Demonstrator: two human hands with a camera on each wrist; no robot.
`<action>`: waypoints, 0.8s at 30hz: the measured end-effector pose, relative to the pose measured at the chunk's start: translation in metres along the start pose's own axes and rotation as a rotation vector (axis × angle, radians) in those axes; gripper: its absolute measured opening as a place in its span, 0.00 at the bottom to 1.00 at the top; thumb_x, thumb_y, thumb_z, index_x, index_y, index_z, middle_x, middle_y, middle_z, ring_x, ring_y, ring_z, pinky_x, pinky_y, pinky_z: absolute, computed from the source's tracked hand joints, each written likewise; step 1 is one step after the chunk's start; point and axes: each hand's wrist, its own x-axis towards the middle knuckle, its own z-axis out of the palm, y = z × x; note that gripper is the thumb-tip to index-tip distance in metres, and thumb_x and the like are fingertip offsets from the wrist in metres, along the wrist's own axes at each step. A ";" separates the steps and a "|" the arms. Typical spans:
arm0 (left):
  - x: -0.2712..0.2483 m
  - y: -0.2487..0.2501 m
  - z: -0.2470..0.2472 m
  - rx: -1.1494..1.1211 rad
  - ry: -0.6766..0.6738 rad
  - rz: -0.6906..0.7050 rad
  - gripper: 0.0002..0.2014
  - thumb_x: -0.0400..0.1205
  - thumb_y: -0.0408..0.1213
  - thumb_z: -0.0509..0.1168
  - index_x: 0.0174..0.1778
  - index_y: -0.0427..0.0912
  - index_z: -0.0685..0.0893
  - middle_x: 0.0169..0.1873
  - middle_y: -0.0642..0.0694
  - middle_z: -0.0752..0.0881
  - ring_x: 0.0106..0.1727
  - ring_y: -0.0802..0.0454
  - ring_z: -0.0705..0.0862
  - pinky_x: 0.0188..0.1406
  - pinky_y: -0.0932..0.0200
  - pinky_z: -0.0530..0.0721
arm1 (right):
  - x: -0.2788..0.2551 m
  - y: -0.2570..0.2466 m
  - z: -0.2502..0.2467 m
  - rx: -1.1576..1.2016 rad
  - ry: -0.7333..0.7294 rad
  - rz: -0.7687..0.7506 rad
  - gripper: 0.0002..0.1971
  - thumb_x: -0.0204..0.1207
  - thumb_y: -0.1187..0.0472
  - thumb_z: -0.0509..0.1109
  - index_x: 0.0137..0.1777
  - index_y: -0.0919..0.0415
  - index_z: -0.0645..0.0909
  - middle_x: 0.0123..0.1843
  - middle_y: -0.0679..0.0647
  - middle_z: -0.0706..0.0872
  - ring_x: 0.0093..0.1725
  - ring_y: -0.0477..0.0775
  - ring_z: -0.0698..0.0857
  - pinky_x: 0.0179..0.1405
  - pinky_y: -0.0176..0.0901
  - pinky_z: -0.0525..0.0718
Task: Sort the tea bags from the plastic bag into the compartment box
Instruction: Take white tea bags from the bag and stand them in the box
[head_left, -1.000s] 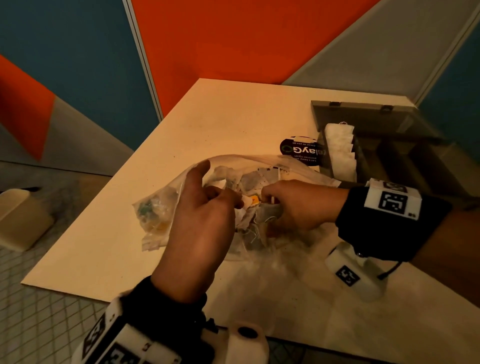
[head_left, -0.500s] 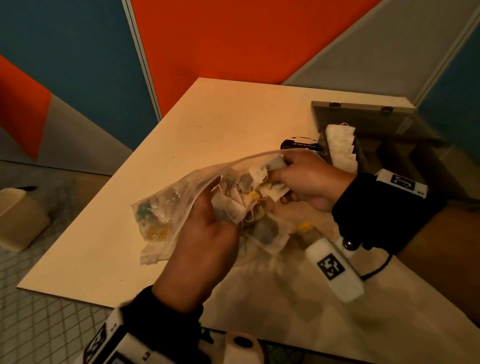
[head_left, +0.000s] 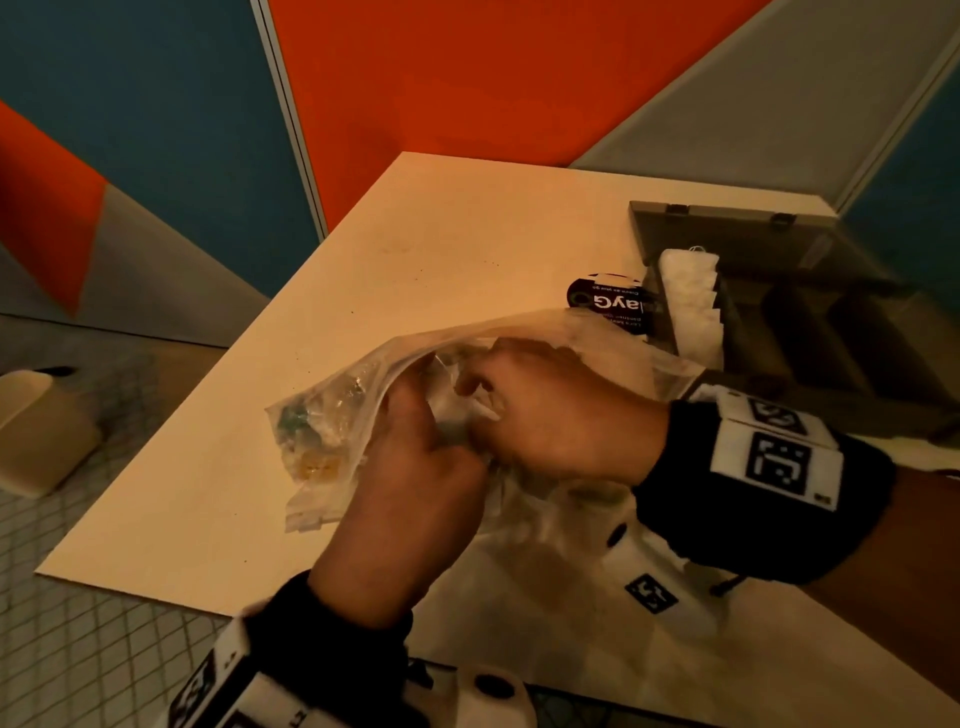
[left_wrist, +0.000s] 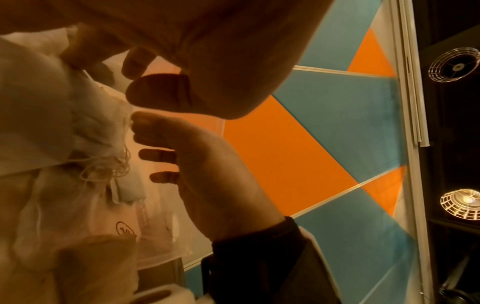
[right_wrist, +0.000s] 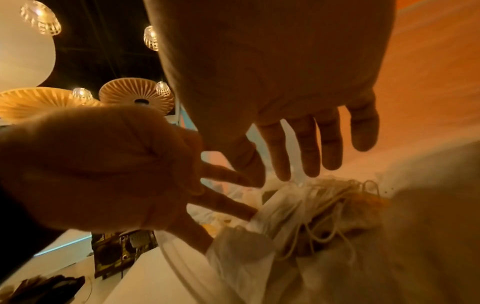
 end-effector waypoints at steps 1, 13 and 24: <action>0.000 -0.001 0.001 -0.004 0.014 -0.007 0.38 0.73 0.13 0.56 0.59 0.67 0.65 0.49 0.74 0.70 0.56 0.67 0.76 0.65 0.40 0.81 | 0.002 0.000 0.003 -0.041 -0.042 0.016 0.19 0.71 0.50 0.73 0.61 0.51 0.79 0.60 0.53 0.82 0.61 0.59 0.79 0.62 0.56 0.77; 0.002 -0.004 -0.001 0.026 -0.058 0.036 0.25 0.79 0.28 0.70 0.50 0.68 0.72 0.40 0.81 0.80 0.42 0.83 0.79 0.46 0.66 0.84 | 0.015 0.014 -0.008 0.102 0.030 0.021 0.04 0.70 0.62 0.76 0.38 0.53 0.84 0.37 0.48 0.85 0.39 0.51 0.84 0.36 0.47 0.85; 0.016 -0.004 0.009 0.186 0.061 0.036 0.10 0.85 0.42 0.62 0.41 0.45 0.83 0.36 0.49 0.84 0.35 0.52 0.82 0.34 0.54 0.79 | -0.008 0.024 -0.039 0.280 -0.001 0.044 0.09 0.71 0.56 0.80 0.50 0.50 0.88 0.45 0.51 0.88 0.44 0.54 0.87 0.49 0.57 0.88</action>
